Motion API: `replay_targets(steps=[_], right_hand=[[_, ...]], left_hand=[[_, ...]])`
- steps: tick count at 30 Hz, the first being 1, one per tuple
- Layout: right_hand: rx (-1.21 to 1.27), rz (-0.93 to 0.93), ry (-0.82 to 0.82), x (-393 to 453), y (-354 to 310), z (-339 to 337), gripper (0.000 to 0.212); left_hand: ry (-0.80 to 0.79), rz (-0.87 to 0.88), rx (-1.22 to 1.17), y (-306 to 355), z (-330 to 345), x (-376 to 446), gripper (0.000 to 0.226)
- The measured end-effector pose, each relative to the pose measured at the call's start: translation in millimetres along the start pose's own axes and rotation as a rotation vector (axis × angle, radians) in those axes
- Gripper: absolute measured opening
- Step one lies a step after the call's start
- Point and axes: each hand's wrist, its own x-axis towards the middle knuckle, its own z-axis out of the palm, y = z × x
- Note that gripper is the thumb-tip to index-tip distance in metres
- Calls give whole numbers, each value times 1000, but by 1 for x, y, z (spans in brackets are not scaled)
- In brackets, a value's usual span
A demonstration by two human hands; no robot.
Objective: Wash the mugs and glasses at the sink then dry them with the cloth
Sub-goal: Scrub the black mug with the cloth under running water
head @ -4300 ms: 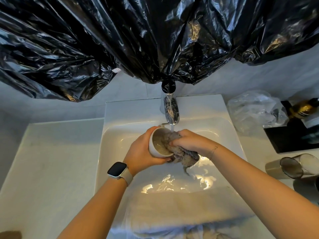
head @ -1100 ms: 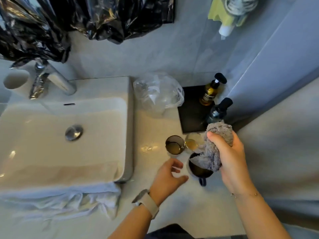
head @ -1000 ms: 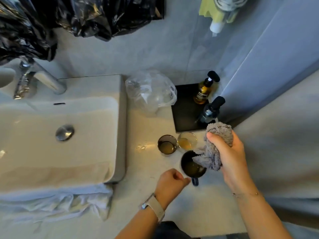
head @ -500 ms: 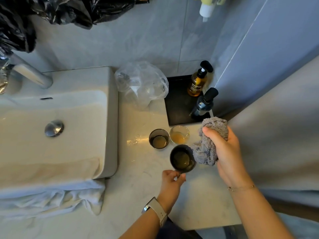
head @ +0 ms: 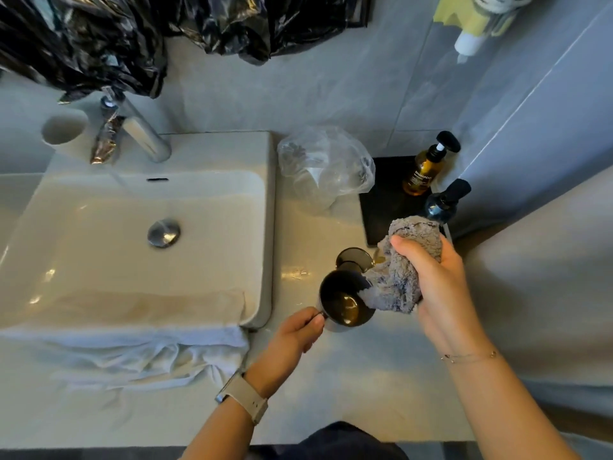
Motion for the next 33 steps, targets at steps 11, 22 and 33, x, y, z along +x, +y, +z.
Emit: replay_targets(steps=[11,22,33], right_hand=[[151,-158,-59,-35,-29,172,8],[129,-126,-21,-27,10,334,16],[13,-28,-128,-5,50,361,16]], left_hand=[[36,177,-48,71,-178,-30,31],[162,179,314,83,-351,-28,34],[358,159,1222,71,-380,-14,23]])
